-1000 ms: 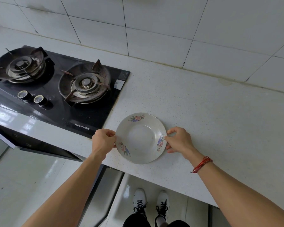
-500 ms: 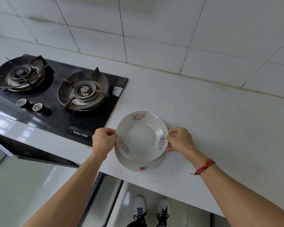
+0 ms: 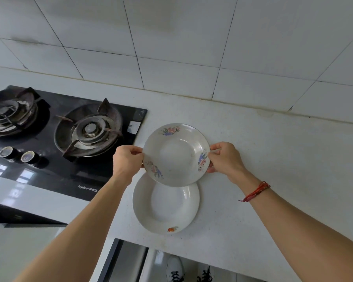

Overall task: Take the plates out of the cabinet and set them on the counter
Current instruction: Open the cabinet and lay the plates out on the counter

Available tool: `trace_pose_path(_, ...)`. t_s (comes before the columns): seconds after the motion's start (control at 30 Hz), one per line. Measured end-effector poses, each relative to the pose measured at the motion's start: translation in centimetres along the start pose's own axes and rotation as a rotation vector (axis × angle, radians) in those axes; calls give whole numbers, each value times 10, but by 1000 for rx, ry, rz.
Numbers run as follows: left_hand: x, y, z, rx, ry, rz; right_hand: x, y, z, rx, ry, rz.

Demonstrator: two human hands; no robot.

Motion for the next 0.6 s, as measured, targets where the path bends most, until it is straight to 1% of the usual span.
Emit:
trace_pose_path(0.27, -27, 19, -14, -11, 11, -31, -27, -21, 7, 21, 20, 39)
trace_pose_path(0.6, -78, 11, -41, -75, 35, -8, -76, -12, -6, 43, 5, -29)
Point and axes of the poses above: each hand's wrist, its own x-axis away from the middle knuckle, its own z-axis out of the back of the hand, y = z × x, the point moved 9 cm from there along -x, towards the middle knuckle, and after that the axes turned 8 degrees about x, right-handed, at the moved point
